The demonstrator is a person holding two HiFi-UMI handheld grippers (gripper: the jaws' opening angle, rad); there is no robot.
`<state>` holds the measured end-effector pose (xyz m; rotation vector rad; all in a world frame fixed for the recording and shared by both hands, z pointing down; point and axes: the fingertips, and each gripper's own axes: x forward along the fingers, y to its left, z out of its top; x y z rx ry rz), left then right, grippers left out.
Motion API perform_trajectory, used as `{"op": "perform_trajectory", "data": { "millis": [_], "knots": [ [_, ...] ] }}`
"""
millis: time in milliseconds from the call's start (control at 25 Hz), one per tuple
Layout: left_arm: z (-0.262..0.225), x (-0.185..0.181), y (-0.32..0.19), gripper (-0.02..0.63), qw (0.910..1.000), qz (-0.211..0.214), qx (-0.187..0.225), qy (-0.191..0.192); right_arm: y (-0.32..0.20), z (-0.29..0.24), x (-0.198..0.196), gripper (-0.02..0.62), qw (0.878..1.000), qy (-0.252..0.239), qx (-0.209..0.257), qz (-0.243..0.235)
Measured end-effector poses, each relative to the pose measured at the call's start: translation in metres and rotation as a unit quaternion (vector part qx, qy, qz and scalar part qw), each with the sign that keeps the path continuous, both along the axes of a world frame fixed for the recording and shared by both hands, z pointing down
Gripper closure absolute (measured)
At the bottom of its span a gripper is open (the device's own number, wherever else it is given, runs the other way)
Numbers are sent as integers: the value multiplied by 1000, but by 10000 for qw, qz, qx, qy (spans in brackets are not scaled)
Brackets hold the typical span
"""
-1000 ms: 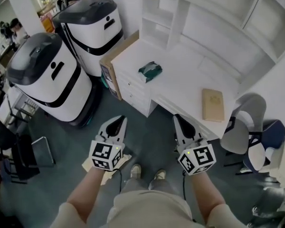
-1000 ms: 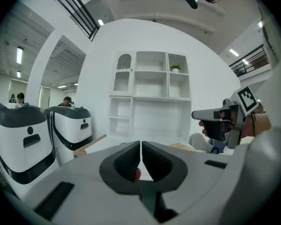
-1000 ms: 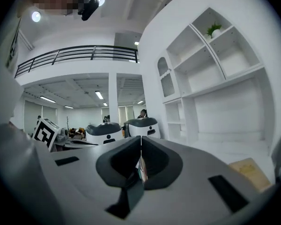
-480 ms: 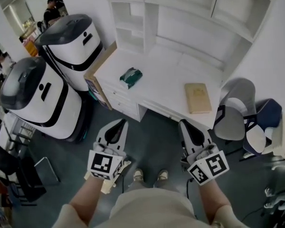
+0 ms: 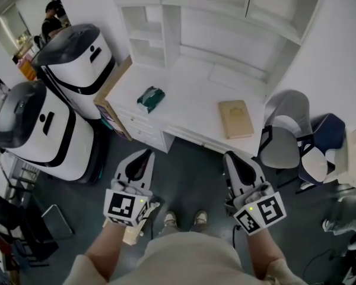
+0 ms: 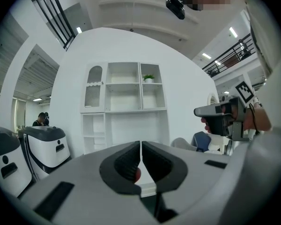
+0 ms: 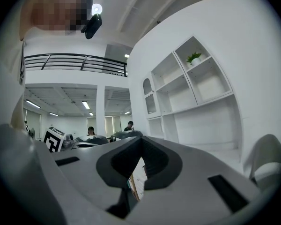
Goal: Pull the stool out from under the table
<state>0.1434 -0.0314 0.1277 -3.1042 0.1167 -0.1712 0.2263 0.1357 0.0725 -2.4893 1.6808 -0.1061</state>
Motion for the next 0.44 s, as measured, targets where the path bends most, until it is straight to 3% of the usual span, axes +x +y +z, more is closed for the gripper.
{"op": "perform_trajectory", "data": {
  "millis": [440],
  "knots": [
    [-9, 13, 3, 575, 9999, 37, -60, 92, 4, -2, 12, 574, 10000, 20, -48, 60]
  ]
}}
